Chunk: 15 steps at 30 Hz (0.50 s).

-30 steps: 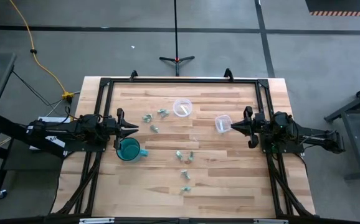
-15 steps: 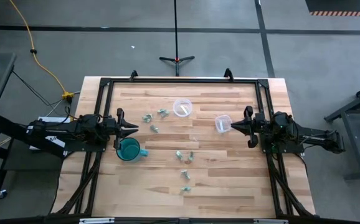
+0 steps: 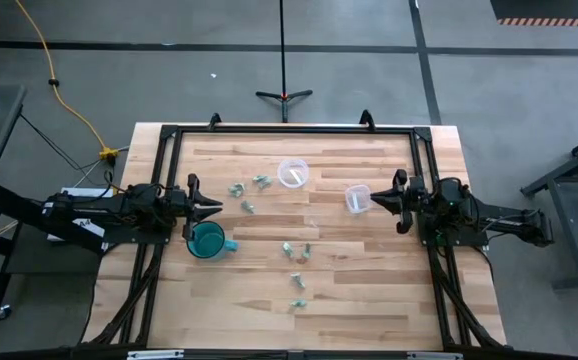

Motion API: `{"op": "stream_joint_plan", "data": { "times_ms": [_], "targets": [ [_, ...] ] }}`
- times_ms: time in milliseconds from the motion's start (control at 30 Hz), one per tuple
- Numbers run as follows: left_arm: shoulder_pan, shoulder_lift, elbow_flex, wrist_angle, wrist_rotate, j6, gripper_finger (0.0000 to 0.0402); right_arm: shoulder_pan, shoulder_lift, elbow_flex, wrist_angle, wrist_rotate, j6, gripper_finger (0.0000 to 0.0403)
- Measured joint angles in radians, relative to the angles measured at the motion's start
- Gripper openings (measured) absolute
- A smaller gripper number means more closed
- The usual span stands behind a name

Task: Pick and place items into bin
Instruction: Put the stevia packet into the bottom transparent bin

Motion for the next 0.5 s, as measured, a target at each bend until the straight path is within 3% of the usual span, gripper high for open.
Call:
{"op": "stream_joint_plan", "data": {
  "times_ms": [200, 400, 500],
  "targets": [
    [0.000, 0.000, 0.000, 0.008, 0.000, 0.000, 0.0099, 0.000, 0.039, 0.000, 0.024, 0.171, -0.092, 0.0053],
    [0.000, 0.000, 0.000, 0.057, 0.000, -0.079, 0.0099, 0.000, 0.162, 0.001, 0.270, 0.075, -0.101, 0.0163],
    [0.000, 0.000, 0.000, 0.057, 0.000, -0.079, 0.0099, 0.000, 0.259, 0.030, 0.307, 0.020, -0.133, 0.0219]
  ]
}}
